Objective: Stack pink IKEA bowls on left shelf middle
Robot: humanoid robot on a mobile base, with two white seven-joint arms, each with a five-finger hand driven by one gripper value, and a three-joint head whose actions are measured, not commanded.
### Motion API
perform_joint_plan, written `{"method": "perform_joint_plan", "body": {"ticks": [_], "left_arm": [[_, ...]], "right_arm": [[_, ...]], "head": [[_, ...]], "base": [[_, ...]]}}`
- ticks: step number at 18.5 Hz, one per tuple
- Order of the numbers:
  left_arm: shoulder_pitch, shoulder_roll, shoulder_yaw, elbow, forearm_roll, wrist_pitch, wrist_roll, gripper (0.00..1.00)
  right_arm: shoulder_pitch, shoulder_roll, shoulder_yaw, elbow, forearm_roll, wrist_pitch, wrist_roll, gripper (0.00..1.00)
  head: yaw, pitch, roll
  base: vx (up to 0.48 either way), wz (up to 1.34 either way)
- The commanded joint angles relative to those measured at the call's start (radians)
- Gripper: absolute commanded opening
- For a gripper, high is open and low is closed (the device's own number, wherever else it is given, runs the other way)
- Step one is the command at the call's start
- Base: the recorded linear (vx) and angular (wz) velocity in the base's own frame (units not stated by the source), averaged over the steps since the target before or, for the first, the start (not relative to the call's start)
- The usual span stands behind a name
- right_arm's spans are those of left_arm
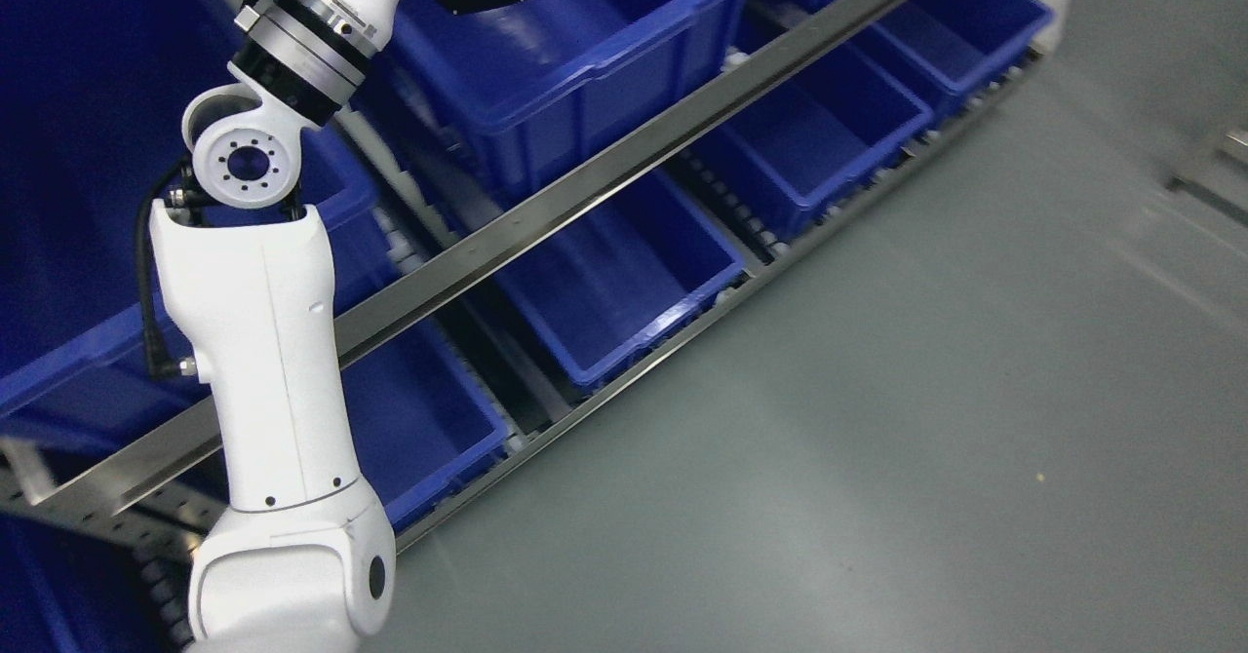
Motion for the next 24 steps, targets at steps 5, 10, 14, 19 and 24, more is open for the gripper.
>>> {"method": "perform_joint_plan", "body": {"ticks": [5, 10, 14, 19, 24], "left_arm": [[-0.11, 0.017, -0.097, 0.079, -0.064, 0.019, -0.033, 0.07], [-0.145, 0.017, -0.105, 0.185, -0.067, 0.019, -0.053, 0.08], [-0.26, 0.017, -0.203, 0.298, -0.068, 0.019, -0.051, 0.08], [-0.415, 0.017, -0.284, 0.548, -0.067, 0.019, -0.018, 0.08], [-0.426, 0.017, -0.431, 0.577, -0.036, 0.099, 0.074, 0.08]], "right_arm": [[0.0, -0.017, -0.011, 0.0, 0.008, 0.0, 0.002, 1.0], [0.0, -0.017, -0.011, 0.0, 0.008, 0.0, 0.002, 1.0], [0.0, -0.017, -0.011, -0.001, 0.008, 0.0, 0.002, 1.0], [0.0, -0.017, -0.011, -0.001, 0.008, 0.0, 0.002, 1.0], [0.0, -0.017, -0.011, 0.0, 0.008, 0.0, 0.002, 1.0]], "head": [[0.0, 0.0, 0.0], [0.0, 0.0, 0.0], [0.0, 0.0, 0.0], [0.0, 0.0, 0.0], [0.0, 0.0, 0.0]], "base": [[-0.015, 1.1], [0.04, 0.67], [0.019, 0.23], [0.006, 0.03], [-0.003, -0.02]]}}
